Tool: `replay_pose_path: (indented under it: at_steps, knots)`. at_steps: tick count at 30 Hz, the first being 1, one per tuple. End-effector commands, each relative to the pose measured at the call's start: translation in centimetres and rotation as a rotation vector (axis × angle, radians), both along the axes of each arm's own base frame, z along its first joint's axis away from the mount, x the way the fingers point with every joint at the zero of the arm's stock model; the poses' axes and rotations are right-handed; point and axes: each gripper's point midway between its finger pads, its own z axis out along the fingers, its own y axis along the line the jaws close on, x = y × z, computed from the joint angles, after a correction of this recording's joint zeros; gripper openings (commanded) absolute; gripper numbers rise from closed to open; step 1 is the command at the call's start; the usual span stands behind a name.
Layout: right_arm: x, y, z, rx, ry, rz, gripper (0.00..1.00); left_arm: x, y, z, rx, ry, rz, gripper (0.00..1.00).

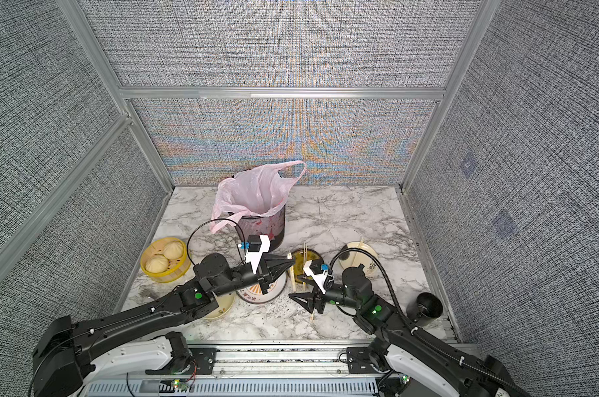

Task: Remove the packaging of disposable chopsticks
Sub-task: Pick up the disposable chopsticks from the center of the board.

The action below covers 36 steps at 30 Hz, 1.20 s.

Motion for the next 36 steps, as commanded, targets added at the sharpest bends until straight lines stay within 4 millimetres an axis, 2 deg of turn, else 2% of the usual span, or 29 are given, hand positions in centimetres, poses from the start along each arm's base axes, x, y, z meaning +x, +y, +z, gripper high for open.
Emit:
replay_pose_path:
  at_steps: [1,8,11,13,16,23,31,36]
  knots:
    - [-0.2,0.6,0.6,0.008,-0.017,0.04,0.5,-0.4,0.2,0.8,-0.027,-0.026,-0.011,0.0]
    - [-0.3,1.1,0.2,-0.001,-0.005,0.063,0.19,-0.5,0.5,1.3,-0.05,-0.037,-0.005,0.0]
    - [-0.4,0.9,-0.1,0.0,-0.004,0.06,0.13,-0.3,0.7,1.1,-0.05,-0.039,0.01,0.0]
    - [-0.5,0.9,-0.2,0.003,-0.007,0.06,0.0,-0.3,0.7,1.1,-0.053,-0.036,0.01,0.0]
    - [-0.7,0.8,-0.4,0.001,-0.009,0.061,0.0,-0.2,0.6,1.0,-0.06,-0.027,0.007,0.01]
    - [-1.1,0.8,-0.1,0.007,-0.026,0.076,0.0,-0.5,-0.4,2.4,-0.063,-0.048,-0.047,0.31]
    - [-1.1,0.5,1.0,0.025,-0.098,0.07,0.0,-1.8,-1.6,3.5,-0.068,-0.112,-0.177,0.25]
    - [-1.4,0.3,1.6,0.039,-0.128,0.075,0.0,-2.4,-1.2,4.4,-0.104,-0.114,-0.281,0.24]
